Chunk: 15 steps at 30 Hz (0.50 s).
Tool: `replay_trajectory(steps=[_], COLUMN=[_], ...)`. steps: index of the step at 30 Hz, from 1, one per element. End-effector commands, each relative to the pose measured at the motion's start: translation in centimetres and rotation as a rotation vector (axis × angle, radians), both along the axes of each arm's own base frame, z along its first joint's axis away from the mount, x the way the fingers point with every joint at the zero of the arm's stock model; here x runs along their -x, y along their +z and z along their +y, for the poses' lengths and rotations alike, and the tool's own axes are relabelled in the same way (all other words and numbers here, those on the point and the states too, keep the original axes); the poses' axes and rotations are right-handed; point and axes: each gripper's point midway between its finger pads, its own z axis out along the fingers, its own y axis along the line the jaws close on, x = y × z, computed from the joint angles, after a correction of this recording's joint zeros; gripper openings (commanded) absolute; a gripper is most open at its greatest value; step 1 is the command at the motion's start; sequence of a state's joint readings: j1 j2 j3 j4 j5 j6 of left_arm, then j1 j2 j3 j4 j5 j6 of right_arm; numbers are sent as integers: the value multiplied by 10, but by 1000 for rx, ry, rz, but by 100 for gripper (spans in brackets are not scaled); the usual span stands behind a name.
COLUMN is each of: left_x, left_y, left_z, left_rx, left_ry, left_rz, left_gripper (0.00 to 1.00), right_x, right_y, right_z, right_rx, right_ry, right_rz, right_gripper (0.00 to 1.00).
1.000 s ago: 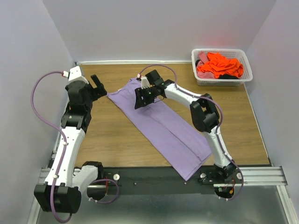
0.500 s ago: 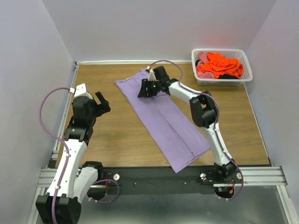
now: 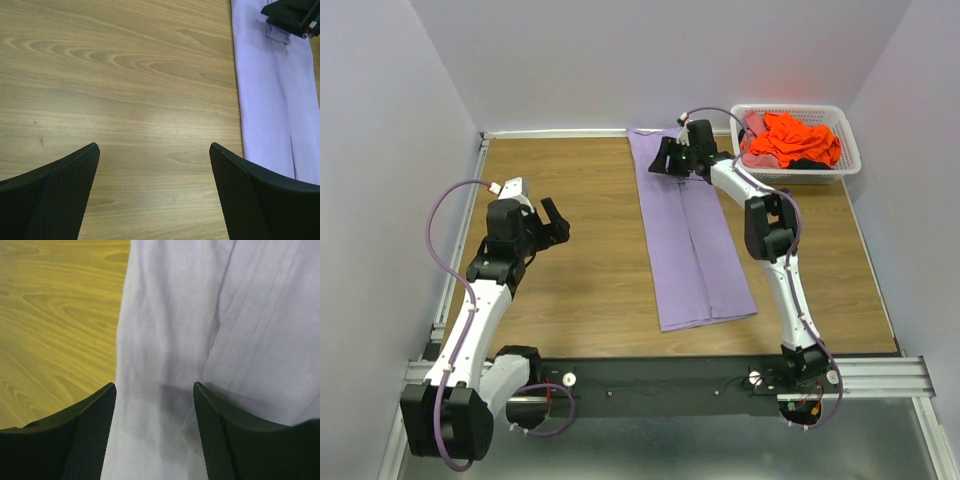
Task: Fold and stack the t-shirts
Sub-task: Fold the tshirt
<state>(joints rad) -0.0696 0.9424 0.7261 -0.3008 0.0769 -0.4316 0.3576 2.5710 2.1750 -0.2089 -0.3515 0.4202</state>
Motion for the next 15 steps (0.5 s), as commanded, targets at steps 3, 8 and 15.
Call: replay_trajectory(steps=[3, 8, 15], left_x=[-4, -5, 5], left_y=[1, -7, -29], left_z=[-17, -30, -66], left_rx=[12, -2, 40], left_ry=[-101, -130, -192], left_rz=[-42, -22, 44], left_gripper=[98, 98, 98], right_x=[21, 72, 195], right_y=[74, 78, 55], right_z=[1, -35, -81], right_rx=[13, 98, 192], right_ry=[20, -34, 8], right_rz=[-96, -48, 153], right_gripper=[70, 70, 57])
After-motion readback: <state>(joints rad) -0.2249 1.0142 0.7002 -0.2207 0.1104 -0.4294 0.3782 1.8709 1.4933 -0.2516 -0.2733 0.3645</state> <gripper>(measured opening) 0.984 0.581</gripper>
